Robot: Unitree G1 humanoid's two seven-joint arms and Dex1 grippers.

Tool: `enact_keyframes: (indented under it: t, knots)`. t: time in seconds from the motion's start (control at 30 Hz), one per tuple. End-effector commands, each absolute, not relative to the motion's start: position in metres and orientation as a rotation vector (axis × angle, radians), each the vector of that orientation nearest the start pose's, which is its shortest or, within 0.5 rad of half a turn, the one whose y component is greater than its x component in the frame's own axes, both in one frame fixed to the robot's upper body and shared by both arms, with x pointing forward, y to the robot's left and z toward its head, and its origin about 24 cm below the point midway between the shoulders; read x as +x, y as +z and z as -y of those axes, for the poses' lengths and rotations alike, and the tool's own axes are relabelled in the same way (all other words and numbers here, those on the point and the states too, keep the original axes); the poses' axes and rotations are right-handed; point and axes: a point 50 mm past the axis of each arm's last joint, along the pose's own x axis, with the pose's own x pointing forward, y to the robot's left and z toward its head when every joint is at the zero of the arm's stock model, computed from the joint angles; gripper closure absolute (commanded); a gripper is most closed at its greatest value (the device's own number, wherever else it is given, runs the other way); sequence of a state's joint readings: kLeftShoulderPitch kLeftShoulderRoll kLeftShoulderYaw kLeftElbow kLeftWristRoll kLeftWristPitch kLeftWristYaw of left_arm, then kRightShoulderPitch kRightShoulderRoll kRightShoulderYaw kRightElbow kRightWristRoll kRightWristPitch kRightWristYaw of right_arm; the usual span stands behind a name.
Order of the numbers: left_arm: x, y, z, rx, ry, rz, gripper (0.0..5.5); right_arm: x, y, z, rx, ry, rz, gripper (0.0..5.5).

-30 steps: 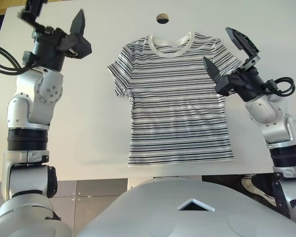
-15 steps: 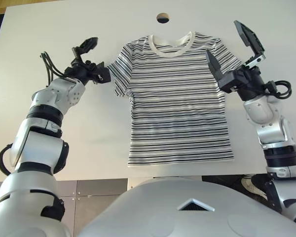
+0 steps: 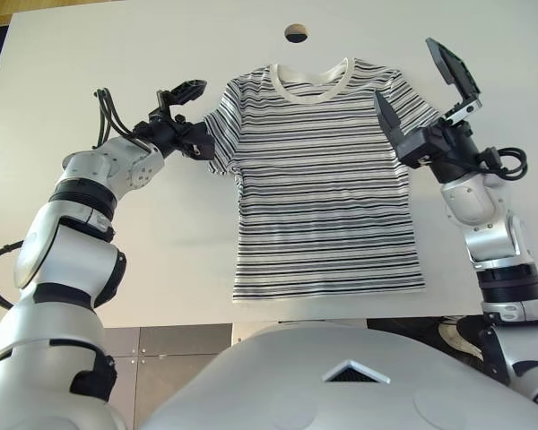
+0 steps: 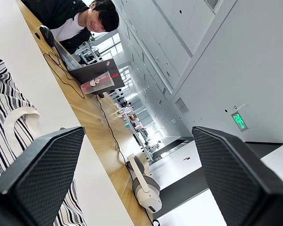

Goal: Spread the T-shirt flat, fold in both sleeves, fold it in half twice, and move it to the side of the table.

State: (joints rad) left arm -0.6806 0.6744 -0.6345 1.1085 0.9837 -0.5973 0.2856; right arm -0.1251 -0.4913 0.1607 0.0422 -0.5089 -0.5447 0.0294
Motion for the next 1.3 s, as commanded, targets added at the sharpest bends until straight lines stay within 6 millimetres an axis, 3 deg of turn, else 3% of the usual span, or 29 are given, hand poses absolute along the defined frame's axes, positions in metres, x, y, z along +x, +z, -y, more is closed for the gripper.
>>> enact_keyframes:
  t: [0.03,0.4,0.73,0.83,0.93,1.13,1.3]
  knots:
    - [0.319,0.018,-0.246,1.754,-0.696,0.048,1.74,0.256,0.098,0.161,-0.968,0.431,0.576,1.3]
    - [0.307,0.004,-0.24,1.793,-0.914,0.019,3.67,0.255,0.105,0.164,-0.941,0.419,0.585,1.3]
    - [0.306,0.004,-0.247,1.81,-0.942,-0.031,5.37,0.253,0.108,0.166,-0.923,0.393,0.582,1.3]
    - [0.307,0.01,-0.25,1.78,-0.876,0.001,5.37,0.254,0.108,0.166,-0.913,0.384,0.583,1.3]
    - [0.305,0.019,-0.252,1.643,-0.743,0.077,5.37,0.254,0.107,0.165,-0.897,0.371,0.581,1.3]
    - [0.292,0.019,-0.238,1.465,-0.626,0.186,5.37,0.254,0.106,0.169,-0.909,0.378,0.57,1.3]
    - [0.298,0.031,-0.225,1.407,-0.51,0.27,5.37,0.253,0.104,0.172,-0.915,0.382,0.559,1.3]
